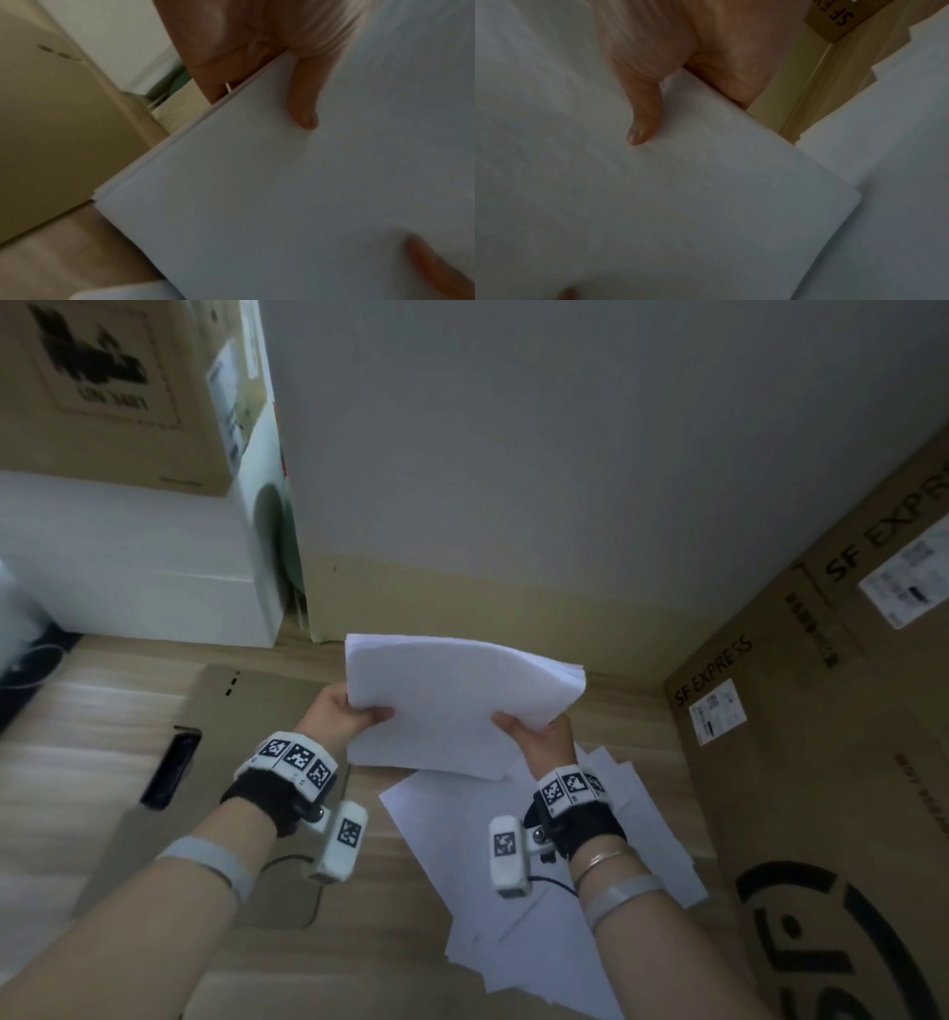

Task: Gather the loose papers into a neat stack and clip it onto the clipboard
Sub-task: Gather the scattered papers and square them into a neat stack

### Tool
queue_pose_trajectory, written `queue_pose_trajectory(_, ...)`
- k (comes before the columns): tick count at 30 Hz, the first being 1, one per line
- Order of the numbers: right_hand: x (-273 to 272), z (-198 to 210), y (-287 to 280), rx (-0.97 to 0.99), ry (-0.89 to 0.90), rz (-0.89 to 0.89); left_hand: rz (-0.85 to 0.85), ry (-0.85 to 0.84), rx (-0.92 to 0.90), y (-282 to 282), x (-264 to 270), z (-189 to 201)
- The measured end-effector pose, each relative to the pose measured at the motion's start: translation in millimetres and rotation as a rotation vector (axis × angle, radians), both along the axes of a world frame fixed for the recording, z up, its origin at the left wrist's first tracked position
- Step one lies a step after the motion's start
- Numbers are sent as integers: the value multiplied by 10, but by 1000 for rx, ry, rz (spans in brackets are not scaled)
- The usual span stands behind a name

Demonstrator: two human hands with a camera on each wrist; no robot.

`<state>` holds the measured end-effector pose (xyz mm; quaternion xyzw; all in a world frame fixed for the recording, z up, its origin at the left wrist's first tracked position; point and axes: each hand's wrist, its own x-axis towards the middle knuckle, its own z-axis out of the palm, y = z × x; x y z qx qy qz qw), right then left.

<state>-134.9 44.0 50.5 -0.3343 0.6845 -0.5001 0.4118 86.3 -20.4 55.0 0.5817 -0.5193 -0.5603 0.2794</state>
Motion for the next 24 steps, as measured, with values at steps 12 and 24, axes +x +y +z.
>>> queue_pose_trajectory(12, -2, -479, -41, 262, 124, 22, 26, -158, 151, -60, -103, -425)
queue_pose_trajectory(24, -359, -799, -394, 534, 743, 760, 210, -465, 295, -205, 532, -604)
